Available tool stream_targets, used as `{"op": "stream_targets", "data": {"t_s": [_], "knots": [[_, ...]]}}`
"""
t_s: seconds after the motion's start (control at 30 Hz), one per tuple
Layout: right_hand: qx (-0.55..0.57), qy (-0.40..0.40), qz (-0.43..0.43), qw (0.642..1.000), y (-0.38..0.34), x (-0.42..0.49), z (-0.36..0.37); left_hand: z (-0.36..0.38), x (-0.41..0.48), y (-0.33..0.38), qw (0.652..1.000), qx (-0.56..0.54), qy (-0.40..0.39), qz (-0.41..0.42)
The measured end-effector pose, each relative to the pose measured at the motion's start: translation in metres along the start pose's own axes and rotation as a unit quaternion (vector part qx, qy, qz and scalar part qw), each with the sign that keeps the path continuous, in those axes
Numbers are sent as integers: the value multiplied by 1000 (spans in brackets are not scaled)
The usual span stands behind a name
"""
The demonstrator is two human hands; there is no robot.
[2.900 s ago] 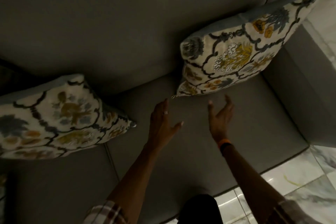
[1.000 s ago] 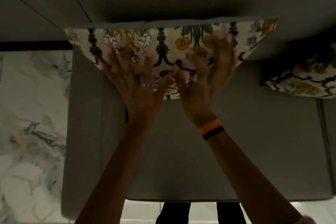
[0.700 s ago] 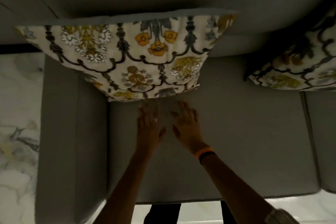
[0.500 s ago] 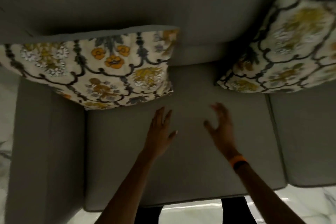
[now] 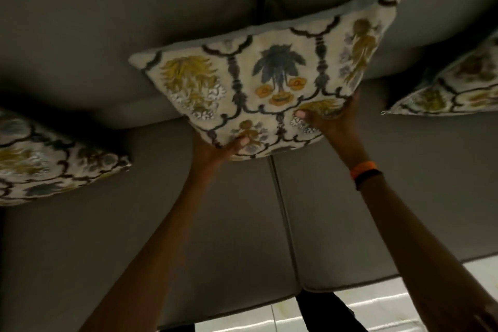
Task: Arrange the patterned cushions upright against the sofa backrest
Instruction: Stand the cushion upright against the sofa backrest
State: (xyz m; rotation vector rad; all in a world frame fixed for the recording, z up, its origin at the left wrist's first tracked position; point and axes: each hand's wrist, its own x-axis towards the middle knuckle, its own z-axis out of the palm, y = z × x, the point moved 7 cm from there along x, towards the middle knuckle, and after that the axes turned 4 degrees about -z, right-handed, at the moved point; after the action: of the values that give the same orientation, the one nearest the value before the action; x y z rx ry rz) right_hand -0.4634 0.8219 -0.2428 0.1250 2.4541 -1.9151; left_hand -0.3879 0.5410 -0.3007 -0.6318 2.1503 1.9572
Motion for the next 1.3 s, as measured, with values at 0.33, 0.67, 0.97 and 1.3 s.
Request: {"op": "stream_targets", "data": {"t_s": [0.33, 0.67, 0.97, 1.3], "knots": [[-77, 80, -138, 984, -2, -8, -18, 43, -52, 44, 907, 177, 352, 150], [-278, -177, 90, 940, 165, -42, -61, 153, -69, -79, 894, 397, 189, -83], [-75, 232, 143, 959, 173, 25, -374, 403, -35, 20, 979, 193, -2, 66], [-71, -17, 26, 997, 145, 189, -552, 597, 54, 119, 996, 30, -88, -4]]}}
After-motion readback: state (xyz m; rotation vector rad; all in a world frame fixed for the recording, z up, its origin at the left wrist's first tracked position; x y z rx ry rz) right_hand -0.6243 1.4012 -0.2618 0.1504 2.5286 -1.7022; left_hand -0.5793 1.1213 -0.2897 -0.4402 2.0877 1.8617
